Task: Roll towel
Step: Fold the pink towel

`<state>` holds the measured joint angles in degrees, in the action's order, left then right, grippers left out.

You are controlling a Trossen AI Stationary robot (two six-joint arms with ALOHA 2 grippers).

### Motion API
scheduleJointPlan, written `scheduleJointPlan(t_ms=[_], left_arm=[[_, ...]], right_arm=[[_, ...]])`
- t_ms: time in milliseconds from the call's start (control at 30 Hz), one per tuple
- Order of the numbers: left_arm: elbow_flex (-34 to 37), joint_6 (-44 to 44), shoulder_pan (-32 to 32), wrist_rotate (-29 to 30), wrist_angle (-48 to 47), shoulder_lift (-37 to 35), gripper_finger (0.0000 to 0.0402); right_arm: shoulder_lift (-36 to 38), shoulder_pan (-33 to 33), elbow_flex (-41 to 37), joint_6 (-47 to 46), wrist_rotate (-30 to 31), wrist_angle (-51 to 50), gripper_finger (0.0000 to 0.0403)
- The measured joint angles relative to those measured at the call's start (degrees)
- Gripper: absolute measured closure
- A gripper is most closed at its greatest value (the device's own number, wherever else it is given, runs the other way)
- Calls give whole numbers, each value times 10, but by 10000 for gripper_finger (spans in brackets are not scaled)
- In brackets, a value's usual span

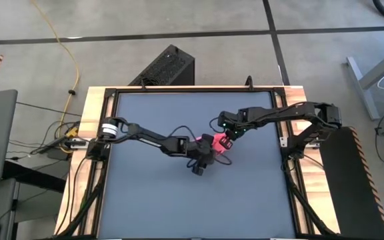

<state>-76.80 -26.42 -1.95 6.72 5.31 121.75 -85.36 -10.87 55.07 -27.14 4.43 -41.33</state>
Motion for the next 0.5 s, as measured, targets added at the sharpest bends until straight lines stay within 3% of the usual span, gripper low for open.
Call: scheduleJointPlan(t_ms=[167,500], left_arm=[[-36,50,16,12,-53,29,217],[-40,172,52,-69,-110,37,264]], right_arm=[[0,5,0,2,-1,-8,388],[0,11,0,2,-2,-22,388]])
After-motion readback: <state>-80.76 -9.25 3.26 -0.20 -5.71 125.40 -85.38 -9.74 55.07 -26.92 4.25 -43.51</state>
